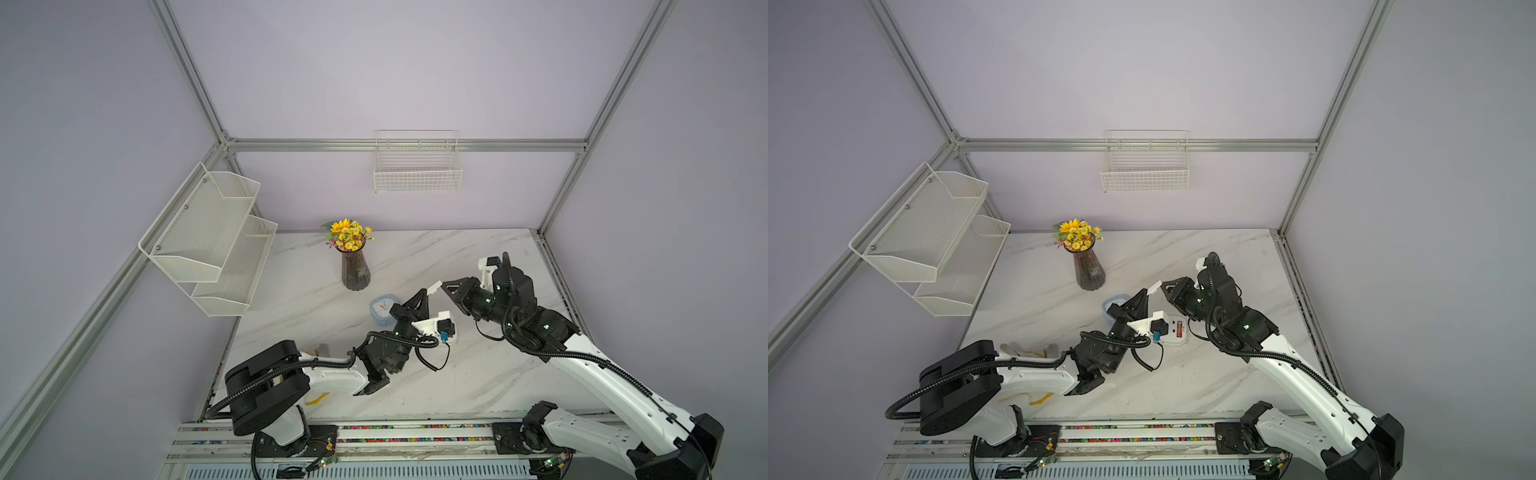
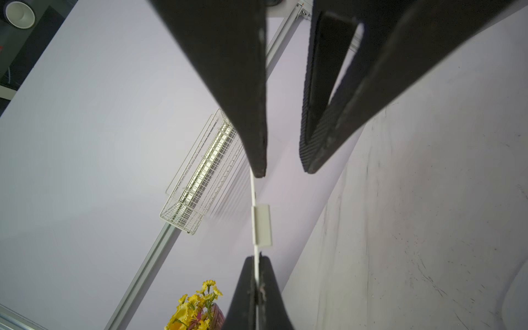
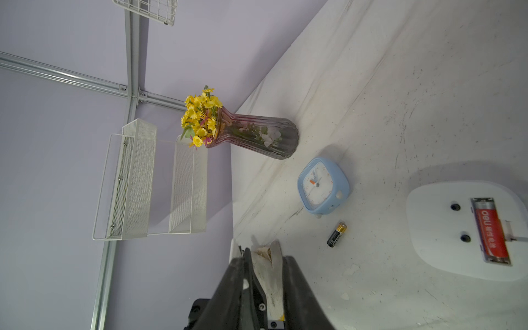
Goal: Insert the battery into the alarm
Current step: Pick up the cover from the center of the board.
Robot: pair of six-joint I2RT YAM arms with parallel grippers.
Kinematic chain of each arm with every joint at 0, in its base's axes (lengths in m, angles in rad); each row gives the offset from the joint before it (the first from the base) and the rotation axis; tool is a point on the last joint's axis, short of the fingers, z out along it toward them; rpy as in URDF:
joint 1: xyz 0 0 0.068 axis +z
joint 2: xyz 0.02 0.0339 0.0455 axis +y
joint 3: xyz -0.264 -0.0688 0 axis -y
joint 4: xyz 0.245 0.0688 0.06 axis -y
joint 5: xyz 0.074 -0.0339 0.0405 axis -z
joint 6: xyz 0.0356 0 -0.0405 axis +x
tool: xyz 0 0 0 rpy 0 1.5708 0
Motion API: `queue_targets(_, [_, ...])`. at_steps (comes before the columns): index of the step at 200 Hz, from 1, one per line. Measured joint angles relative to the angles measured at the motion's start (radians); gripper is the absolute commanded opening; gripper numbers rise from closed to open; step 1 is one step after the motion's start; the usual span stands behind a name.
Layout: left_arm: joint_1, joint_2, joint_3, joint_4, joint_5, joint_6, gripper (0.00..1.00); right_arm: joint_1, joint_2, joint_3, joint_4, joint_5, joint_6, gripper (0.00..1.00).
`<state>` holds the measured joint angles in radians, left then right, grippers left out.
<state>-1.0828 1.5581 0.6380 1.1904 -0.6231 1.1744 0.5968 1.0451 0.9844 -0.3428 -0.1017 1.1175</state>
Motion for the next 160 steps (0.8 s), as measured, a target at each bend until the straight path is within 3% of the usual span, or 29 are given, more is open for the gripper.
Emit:
queue_targets(78, [-0.029, 0.000, 0.020, 0.029, -0.016, 0.127, 0.00, 0.000, -0.018, -0.009, 0.017, 0.002, -0.003, 0.24])
queue_targets(130, [-0.031, -0.003, 0.020, 0.035, -0.034, 0.130, 0.00, 0.000, -0.150, -0.031, 0.037, 0.025, -0.066, 0.24])
queue_targets(160, [-0.031, -0.010, 0.020, 0.035, -0.037, 0.130, 0.00, 0.000, -0.148, -0.032, 0.070, -0.007, -0.091, 0.24])
